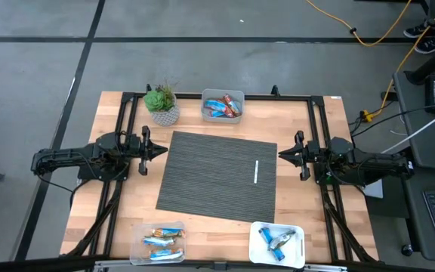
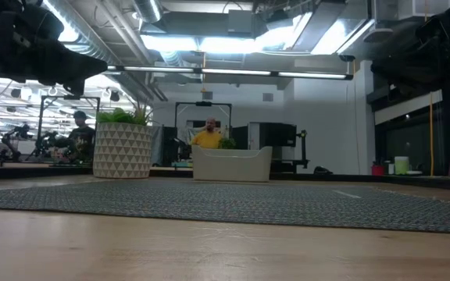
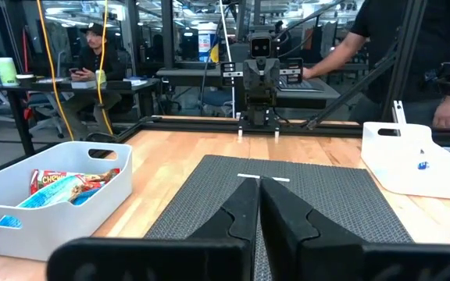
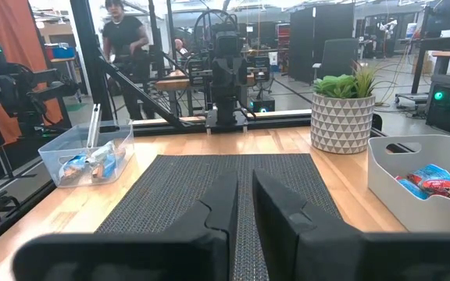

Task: Pick and place Granola Bars by type
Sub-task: Return to Home Position

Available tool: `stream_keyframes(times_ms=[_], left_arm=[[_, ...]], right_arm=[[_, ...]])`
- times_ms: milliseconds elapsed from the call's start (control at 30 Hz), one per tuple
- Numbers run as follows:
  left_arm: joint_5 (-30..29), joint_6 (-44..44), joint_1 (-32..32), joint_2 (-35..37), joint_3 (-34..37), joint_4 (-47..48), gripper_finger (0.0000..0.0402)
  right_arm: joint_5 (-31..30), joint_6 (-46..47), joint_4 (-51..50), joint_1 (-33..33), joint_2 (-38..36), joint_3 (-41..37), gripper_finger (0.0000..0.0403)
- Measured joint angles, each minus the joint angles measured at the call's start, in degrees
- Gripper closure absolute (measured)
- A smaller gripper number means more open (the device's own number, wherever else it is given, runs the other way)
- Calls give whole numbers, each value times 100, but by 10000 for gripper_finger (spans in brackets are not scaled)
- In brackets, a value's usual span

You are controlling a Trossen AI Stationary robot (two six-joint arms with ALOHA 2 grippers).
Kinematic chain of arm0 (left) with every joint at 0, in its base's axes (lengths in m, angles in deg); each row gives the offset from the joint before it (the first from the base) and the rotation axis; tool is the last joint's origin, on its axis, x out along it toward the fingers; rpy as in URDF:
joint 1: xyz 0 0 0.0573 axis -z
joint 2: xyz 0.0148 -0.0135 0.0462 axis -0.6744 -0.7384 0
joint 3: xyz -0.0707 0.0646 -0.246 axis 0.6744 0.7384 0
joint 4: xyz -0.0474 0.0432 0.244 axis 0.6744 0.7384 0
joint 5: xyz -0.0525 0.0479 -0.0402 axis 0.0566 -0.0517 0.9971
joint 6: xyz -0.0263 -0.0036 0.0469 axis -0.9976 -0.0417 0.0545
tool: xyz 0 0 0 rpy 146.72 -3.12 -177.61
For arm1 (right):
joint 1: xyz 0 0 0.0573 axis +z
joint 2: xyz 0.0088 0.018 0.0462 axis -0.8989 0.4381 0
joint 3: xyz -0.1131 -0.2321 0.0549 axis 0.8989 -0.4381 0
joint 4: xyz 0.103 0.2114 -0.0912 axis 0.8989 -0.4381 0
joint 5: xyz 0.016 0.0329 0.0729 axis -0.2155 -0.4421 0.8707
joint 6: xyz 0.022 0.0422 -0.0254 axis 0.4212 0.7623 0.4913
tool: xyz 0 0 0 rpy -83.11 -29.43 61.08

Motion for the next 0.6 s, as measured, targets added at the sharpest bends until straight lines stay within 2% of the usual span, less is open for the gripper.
stream_keyframes(times_ms=[600], left_arm=[[0, 0, 0, 2, 1, -1, 390]], right_arm=[[-1, -1, 1, 0, 0, 0, 357]])
